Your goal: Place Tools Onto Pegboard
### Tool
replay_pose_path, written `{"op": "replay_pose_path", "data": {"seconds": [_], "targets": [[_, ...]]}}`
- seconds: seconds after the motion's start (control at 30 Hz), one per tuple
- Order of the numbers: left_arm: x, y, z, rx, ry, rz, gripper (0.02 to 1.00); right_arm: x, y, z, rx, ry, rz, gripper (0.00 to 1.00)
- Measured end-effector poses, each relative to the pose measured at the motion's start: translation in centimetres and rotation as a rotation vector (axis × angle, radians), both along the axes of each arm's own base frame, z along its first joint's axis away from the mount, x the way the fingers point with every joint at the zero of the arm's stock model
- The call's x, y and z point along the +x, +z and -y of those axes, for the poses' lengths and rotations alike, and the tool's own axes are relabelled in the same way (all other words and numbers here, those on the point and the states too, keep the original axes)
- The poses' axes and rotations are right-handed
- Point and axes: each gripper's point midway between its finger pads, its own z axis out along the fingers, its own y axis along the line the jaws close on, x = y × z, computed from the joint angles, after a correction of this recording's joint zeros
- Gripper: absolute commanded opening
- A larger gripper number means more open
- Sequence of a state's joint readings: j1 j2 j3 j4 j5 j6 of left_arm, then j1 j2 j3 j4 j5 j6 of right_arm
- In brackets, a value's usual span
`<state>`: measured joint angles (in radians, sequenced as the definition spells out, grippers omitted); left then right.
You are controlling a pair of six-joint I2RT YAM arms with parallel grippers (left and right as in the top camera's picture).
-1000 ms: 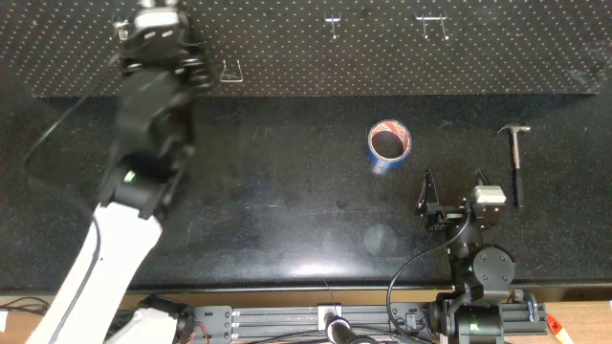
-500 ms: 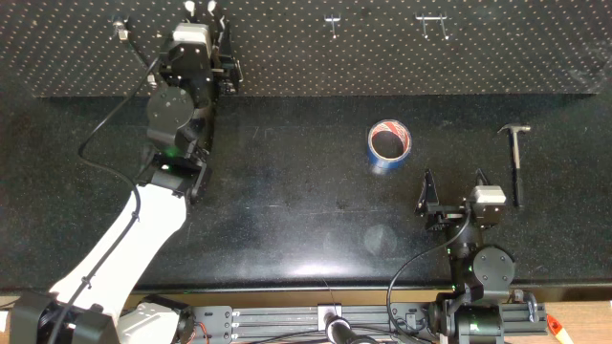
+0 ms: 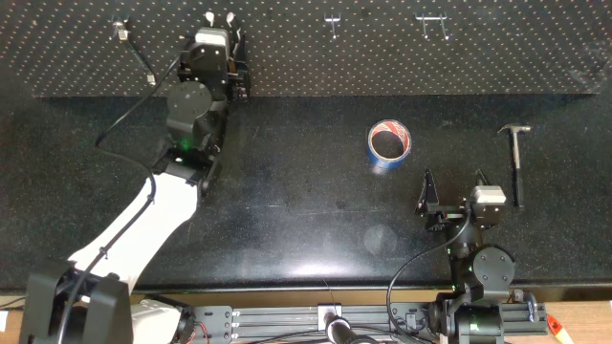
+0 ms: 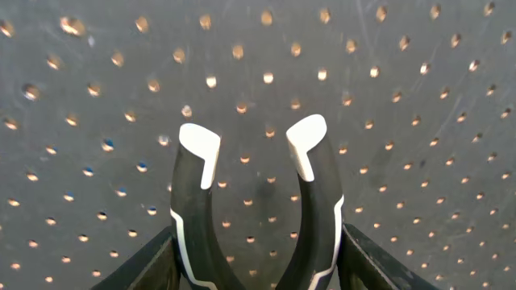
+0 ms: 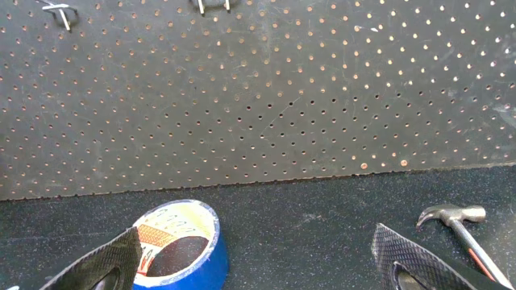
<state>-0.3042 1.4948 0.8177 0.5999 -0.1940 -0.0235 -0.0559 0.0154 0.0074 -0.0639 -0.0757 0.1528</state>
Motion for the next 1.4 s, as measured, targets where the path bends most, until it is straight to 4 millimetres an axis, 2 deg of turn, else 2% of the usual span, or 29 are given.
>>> {"op": "replay_pose_path", "data": {"seconds": [0.3,0.7,0.8,0.9,1.03,1.4], "targets": [[0.1,-0.1,-1.0,0.006,0.063,-0.001,0.029,0.0,0.0,0.0,0.0,0.0,0.0,0.932],[0.6,-1.1,-1.3,0.012,0.085,-0.012,0.029,0.0,0.0,0.0,0.0,0.0,0.0,0.932],[0.7,-0.7,-1.3,0.005,0.09,0.007,0.027,0.0,0.0,0.0,0.0,0.0,0.0,0.932],[0.8,0.9,-1.4,-0.019,0.093,0.074,0.029,0.0,0.0,0.0,0.0,0.0,0.0,0.932],[0.8,1.1,-1.4,-0.021,0.094,0.08,0.027,0.0,0.0,0.0,0.0,0.0,0.0,0.932],[0.7,-0.5,-2.0,0.005,0.131,0.016,0.027,0.0,0.0,0.0,0.0,0.0,0.0,0.934]]}}
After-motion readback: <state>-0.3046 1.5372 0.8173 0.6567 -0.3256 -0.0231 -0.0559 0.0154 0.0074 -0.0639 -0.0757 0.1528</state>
